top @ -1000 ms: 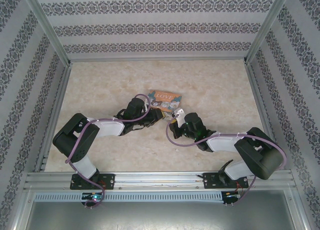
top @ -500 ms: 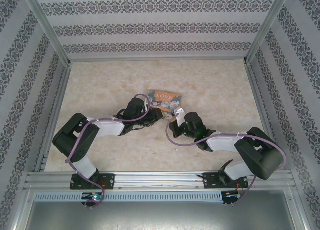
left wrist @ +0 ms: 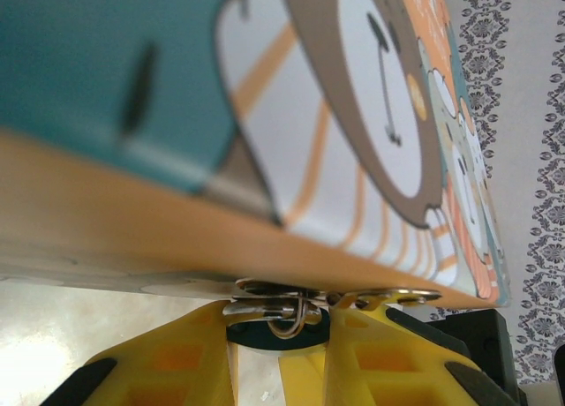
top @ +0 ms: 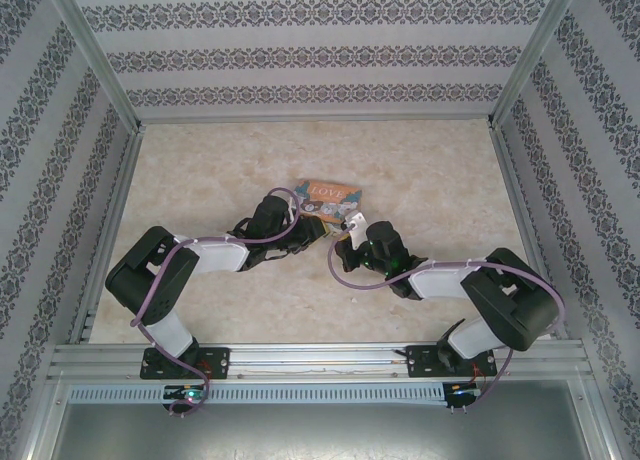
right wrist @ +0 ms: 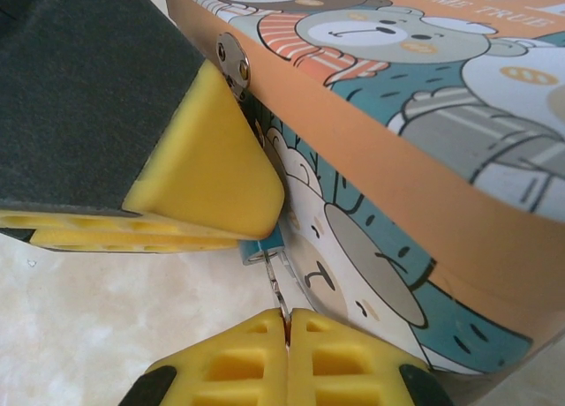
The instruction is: Unlock a padlock with a key
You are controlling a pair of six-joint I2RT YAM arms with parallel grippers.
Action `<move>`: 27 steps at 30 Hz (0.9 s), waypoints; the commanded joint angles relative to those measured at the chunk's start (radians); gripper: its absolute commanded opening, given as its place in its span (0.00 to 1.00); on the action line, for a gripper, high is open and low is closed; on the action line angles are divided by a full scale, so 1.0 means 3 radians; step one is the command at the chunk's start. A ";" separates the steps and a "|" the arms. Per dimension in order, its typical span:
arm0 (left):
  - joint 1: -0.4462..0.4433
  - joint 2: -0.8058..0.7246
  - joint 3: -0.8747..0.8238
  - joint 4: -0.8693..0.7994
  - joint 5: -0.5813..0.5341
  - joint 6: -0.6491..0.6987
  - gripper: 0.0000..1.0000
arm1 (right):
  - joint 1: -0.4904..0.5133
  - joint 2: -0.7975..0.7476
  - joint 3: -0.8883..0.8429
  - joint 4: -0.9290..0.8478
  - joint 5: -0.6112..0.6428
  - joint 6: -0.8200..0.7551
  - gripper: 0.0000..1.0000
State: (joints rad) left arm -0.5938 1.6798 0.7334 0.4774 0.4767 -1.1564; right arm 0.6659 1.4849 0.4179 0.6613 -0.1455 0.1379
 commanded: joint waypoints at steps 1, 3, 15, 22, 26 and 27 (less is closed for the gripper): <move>-0.0030 -0.0123 0.0065 0.0007 0.0178 -0.0035 0.24 | 0.0026 0.0089 0.0068 0.0390 0.0027 -0.0106 0.00; -0.0030 -0.0133 0.0087 -0.0044 0.0190 -0.0025 0.24 | 0.0027 0.0129 0.0058 0.0532 0.0003 -0.0156 0.00; -0.0060 -0.0186 0.0065 -0.0155 0.0231 -0.0023 0.24 | 0.0021 0.0278 0.0331 0.0700 -0.0217 -0.0287 0.00; -0.0066 -0.0165 0.0027 -0.0097 0.0214 -0.0027 0.24 | 0.0027 0.0361 0.0461 0.0705 -0.0342 -0.0172 0.00; -0.0056 -0.0112 -0.0035 0.0069 0.0151 -0.0066 0.24 | 0.0024 0.0468 0.0402 0.0720 -0.0340 -0.0068 0.00; -0.0053 -0.0082 -0.0054 0.0128 0.0141 -0.0091 0.24 | 0.0025 0.0516 0.0375 0.0733 -0.0339 -0.0035 0.00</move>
State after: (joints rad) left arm -0.5804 1.6543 0.7288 0.4541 0.4122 -1.1595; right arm 0.6636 1.6100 0.4892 0.7567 -0.1898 0.0937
